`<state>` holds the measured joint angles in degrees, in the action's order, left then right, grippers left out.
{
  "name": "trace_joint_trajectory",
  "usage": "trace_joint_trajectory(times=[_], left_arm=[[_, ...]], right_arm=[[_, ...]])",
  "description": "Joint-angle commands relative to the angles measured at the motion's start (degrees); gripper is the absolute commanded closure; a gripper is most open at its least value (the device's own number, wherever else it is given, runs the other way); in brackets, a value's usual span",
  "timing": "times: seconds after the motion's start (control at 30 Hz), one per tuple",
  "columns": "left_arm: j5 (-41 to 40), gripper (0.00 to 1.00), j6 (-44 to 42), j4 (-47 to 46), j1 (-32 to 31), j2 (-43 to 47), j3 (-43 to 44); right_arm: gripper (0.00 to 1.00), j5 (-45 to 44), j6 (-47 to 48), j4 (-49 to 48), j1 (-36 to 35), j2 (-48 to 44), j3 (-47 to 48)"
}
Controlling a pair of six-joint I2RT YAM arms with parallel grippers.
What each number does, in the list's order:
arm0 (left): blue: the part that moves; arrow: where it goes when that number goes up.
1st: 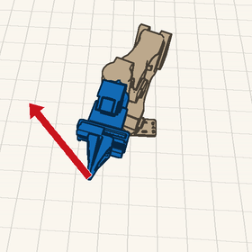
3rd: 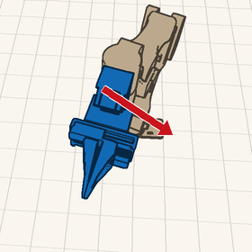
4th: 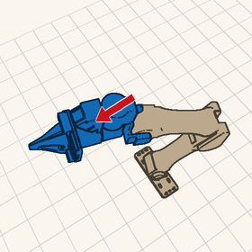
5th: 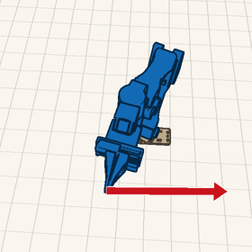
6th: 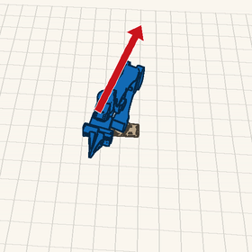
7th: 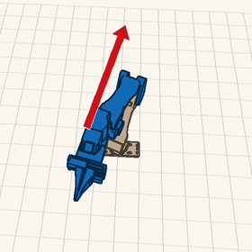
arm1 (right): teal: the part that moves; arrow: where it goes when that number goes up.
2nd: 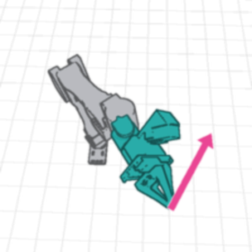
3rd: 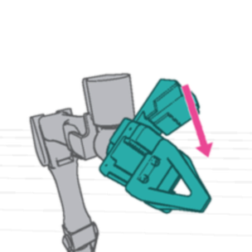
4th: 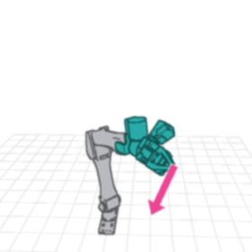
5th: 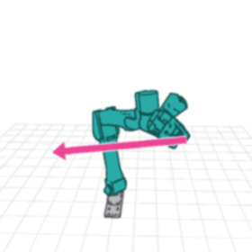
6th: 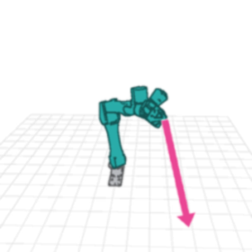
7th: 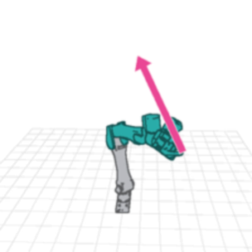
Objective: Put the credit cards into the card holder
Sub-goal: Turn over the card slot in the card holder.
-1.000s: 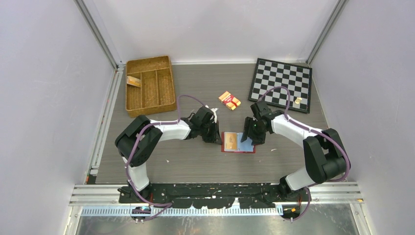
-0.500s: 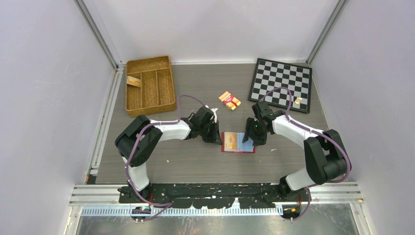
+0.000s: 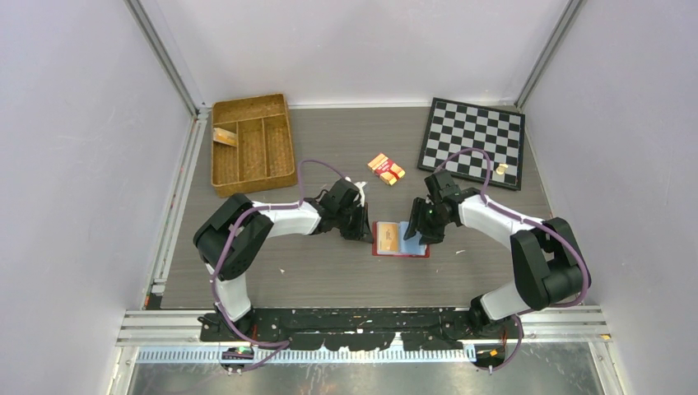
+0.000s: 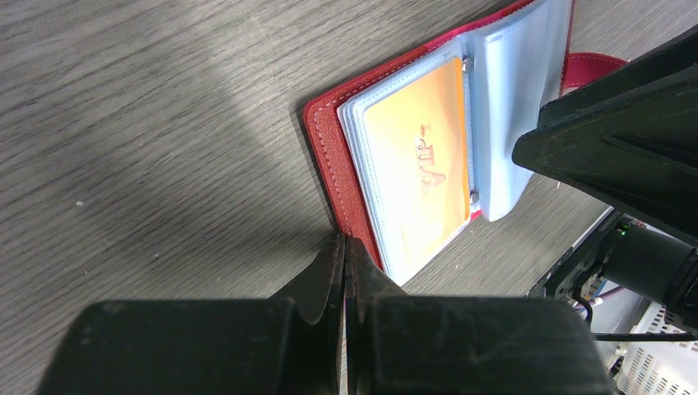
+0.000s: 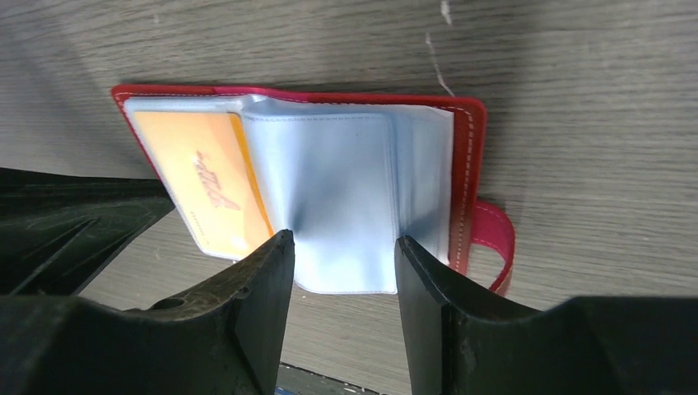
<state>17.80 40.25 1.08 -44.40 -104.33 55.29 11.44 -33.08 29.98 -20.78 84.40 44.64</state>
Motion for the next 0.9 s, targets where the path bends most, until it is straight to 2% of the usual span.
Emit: trace_joint_trajectory(times=[0.0, 0.5, 0.87], left_arm=[[-1.90, 1.00, -0.96, 1.56, -0.36, 0.80, 0.26], [-1.81, 1.00, -1.09, 1.51, -0.33, 0.46, 0.63], [-2.51, 1.00, -1.22, 1.88, -0.33, 0.82, 0.71]], right_arm=[[0.47, 4.40, -0.13, -4.68, -0.05, 0.53, 0.01], [0.48, 16.11, -1.23, -11.52, -0.37, 2.35, -0.41], [0.48, 21.16, -2.95, -15.64, -4.47, 4.69, 2.11]])
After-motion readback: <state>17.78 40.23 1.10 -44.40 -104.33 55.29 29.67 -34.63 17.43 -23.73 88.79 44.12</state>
